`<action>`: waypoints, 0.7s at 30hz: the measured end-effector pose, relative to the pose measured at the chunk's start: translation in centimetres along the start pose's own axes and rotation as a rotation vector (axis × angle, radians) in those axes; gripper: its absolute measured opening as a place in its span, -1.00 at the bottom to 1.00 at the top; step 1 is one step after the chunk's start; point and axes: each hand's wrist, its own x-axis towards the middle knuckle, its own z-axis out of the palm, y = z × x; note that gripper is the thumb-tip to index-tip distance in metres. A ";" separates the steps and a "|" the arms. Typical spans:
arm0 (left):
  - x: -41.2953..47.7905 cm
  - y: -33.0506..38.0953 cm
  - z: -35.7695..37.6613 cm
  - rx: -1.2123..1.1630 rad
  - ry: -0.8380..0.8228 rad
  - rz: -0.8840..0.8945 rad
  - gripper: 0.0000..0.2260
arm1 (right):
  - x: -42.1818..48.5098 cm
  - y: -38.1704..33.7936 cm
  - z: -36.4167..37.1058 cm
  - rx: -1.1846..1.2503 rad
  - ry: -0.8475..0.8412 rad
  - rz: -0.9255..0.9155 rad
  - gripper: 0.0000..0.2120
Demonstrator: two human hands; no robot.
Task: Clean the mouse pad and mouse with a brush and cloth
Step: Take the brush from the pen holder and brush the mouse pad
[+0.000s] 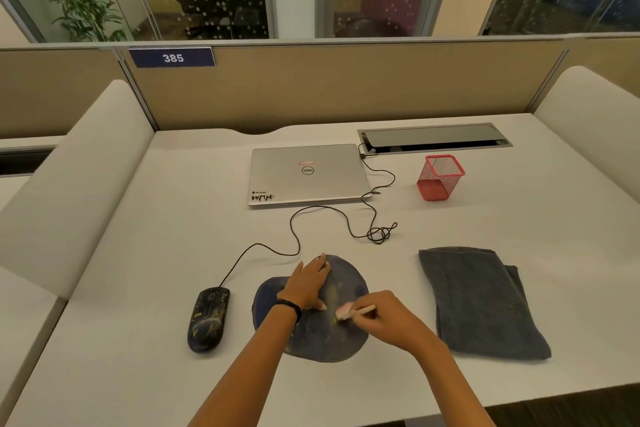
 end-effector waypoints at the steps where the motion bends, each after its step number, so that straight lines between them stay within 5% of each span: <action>1: 0.0 0.0 0.0 -0.001 0.000 -0.001 -0.19 | -0.1 0.0 -0.1 0.018 -0.013 0.001 -0.81; 6: 0.0 0.0 -0.1 -0.001 -0.004 -0.003 -0.19 | -0.1 0.6 -1.2 0.067 0.198 -0.021 -0.85; 14: 0.0 -0.1 0.0 -0.006 -0.007 -0.005 -0.19 | -1.0 1.3 -1.4 0.037 0.022 0.038 -0.79; 18: 0.1 -0.1 0.0 0.004 -0.012 -0.003 -0.19 | -1.0 0.9 -1.7 0.046 0.208 -0.039 -0.84; 21: 0.1 -0.1 0.0 0.000 -0.017 -0.003 -0.19 | -1.3 0.5 -1.7 0.066 0.187 -0.015 -0.81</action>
